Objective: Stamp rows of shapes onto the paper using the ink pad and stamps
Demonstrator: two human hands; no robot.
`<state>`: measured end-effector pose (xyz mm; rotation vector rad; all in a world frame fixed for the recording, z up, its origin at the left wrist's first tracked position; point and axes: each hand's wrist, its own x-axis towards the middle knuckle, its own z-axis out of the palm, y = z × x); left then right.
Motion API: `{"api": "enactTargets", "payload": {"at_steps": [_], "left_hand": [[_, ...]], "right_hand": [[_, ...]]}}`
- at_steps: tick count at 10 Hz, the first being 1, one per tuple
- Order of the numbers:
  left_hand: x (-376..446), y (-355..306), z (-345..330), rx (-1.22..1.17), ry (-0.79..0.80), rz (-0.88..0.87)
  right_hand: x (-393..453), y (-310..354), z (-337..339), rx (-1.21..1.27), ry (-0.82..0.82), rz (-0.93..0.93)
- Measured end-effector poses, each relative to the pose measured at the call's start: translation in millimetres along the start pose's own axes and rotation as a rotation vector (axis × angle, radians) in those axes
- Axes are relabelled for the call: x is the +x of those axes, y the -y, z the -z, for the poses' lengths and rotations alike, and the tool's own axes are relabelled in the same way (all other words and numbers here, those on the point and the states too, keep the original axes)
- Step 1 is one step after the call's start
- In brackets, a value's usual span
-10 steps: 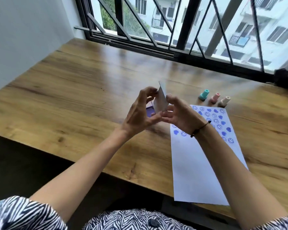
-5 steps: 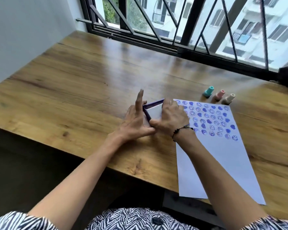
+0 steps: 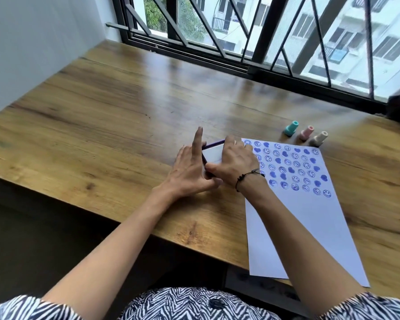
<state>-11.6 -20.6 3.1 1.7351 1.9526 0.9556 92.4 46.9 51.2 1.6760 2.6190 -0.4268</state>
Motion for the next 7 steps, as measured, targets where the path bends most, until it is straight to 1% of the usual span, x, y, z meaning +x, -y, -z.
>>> {"api": "enactTargets", "payload": {"at_steps": [3, 4, 6, 7], "left_hand": [[0.8, 0.7, -0.1, -0.004, 0.005, 0.008], [1.0, 1.1, 0.1, -0.009, 0.004, 0.014], [3.4, -0.8, 0.5, -0.032, -0.006, 0.006], [-2.4, -5.4, 4.7, -0.119, 0.039, 0.086]], "right_hand": [[13.3, 8.8, 0.1, 0.017, 0.041, -0.021], [13.8, 9.9, -2.9, 0.02, 0.004, -0.024], [12.3, 10.0, -3.8, 0.059, -0.01, -0.016], [7.0, -0.7, -3.0, 0.205, -0.039, -0.026]]}}
